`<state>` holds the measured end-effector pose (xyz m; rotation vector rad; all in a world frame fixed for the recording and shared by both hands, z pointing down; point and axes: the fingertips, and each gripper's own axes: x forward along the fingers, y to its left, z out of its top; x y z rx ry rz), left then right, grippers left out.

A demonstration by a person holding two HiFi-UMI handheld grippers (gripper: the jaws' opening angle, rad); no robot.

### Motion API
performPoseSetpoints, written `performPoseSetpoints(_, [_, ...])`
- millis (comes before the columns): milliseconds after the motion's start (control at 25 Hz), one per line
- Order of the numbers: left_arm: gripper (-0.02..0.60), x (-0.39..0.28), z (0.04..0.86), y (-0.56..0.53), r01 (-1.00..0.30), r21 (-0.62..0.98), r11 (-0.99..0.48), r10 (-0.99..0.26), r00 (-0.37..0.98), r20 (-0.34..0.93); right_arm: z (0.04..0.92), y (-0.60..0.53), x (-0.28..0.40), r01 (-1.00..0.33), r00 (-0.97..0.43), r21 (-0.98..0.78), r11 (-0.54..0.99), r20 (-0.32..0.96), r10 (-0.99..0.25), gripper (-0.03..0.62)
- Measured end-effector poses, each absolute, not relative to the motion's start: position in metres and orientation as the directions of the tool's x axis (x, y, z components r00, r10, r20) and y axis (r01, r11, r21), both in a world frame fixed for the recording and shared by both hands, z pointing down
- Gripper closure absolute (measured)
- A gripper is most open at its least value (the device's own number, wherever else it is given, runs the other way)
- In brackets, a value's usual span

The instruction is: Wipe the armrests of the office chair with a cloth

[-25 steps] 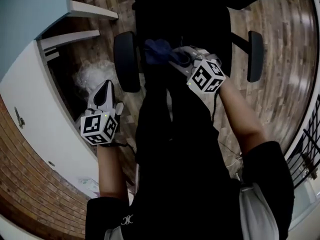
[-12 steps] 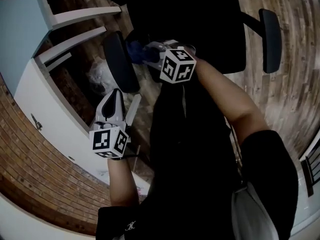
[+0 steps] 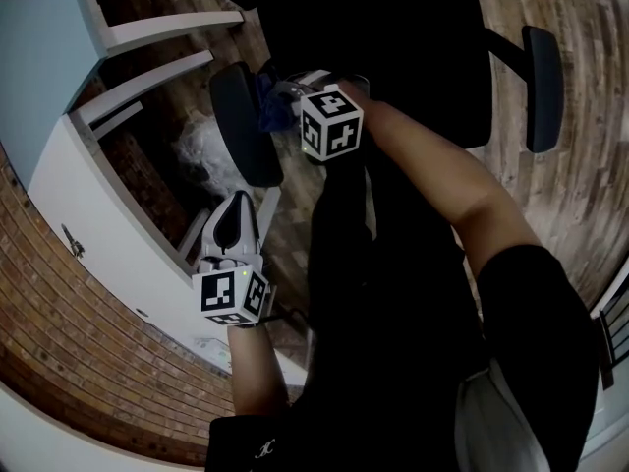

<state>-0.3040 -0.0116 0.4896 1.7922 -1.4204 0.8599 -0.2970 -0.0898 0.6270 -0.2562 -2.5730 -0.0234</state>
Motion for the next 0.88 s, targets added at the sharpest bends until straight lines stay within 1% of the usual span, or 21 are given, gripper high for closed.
performPoseSetpoints(320, [0.575, -0.316, 0.494, -0.007, -0.985, 0.100, -0.141, -0.528, 0.160, 0.834, 0.649, -0.095, -0.309, 0.226, -0.793, -0.030, 0.974, 0.575, 0.202, 0.542])
performPoseSetpoints(520, [0.575, -0.324, 0.505, -0.003, -0.988, 0.108, -0.110, -0.515, 0.150, 0.844, 0.680, -0.104, -0.310, 0.229, -0.737, -0.035, 0.973, 0.647, 0.197, 0.542])
performPoseSetpoints(720, [0.575, -0.325, 0.513, 0.003, -0.988, 0.115, -0.102, -0.498, 0.151, 0.854, 0.728, -0.117, -0.312, 0.177, -0.659, -0.093, 0.980, 0.728, 0.188, 0.542])
performPoseSetpoints(880, [0.575, -0.331, 0.514, 0.010, -0.990, 0.115, -0.079, -0.488, 0.140, 0.862, 0.746, -0.122, -0.314, 0.157, -0.611, -0.177, 0.972, 0.755, 0.236, 0.540])
